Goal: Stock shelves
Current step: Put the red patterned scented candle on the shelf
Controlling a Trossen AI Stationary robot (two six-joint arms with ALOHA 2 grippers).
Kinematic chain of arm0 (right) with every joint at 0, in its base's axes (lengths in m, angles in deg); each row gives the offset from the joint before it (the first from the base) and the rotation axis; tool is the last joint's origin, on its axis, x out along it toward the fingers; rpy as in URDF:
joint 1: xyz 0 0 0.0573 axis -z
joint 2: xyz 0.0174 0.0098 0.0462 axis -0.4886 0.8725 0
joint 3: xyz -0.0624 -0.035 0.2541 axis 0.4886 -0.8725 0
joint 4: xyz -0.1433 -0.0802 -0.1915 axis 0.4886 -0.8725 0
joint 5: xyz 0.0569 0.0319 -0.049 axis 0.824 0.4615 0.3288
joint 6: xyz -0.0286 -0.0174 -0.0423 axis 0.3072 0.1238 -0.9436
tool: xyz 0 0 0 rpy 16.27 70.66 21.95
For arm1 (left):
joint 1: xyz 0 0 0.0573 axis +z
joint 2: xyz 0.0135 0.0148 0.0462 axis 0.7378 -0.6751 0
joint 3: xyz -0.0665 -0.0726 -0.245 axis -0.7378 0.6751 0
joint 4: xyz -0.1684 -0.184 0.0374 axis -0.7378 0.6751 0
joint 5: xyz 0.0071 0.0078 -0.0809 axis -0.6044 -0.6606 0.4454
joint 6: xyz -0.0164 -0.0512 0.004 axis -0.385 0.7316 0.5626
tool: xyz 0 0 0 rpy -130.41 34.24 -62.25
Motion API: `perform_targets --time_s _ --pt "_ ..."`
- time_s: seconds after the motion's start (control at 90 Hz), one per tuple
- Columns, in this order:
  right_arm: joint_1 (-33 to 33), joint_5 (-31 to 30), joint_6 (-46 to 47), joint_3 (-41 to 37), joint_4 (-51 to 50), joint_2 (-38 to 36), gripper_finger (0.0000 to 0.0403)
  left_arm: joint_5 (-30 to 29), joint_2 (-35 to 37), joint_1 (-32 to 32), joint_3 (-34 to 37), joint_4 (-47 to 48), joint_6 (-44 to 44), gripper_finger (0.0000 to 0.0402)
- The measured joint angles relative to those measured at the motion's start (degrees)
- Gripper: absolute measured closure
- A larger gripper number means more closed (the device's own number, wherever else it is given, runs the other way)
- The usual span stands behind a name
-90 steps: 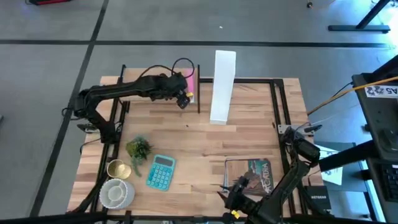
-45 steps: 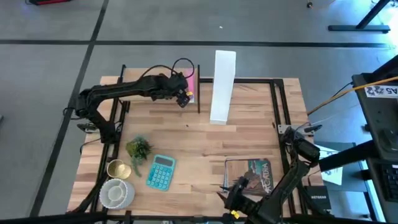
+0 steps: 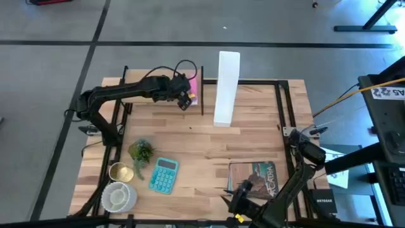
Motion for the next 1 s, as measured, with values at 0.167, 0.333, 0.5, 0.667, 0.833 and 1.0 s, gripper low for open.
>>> perform_targets --time_s 0.167,0.333,0.5,0.667,0.833,1.0 --pt "0.0 0.0 0.0 0.0 0.1 0.0 0.0299 1.7 0.0 1.8 0.0 0.1 0.0 0.0103" --pt "0.0 0.0 0.0 0.0 0.1 0.0 0.0299 2.6 0.0 3.0 0.0 -0.2 0.0 0.0103" --pt "0.0 0.0 -0.1 0.0 0.2 0.0 0.0299 4.5 0.0 3.3 0.0 -0.8 -0.2 0.0103" --pt "0.0 0.0 -0.2 0.0 0.4 0.0 0.0299 5.4 0.0 3.3 0.0 -2.2 -0.3 0.0103" --pt "0.0 0.0 -0.2 0.0 0.4 0.0 0.0299 7.8 -1.3 3.5 0.0 -3.3 -0.8 0.0103" --pt "0.0 0.0 -0.2 0.0 0.7 0.0 0.0299 7.7 -2.9 3.5 -0.2 -3.9 -1.9 0.0103"
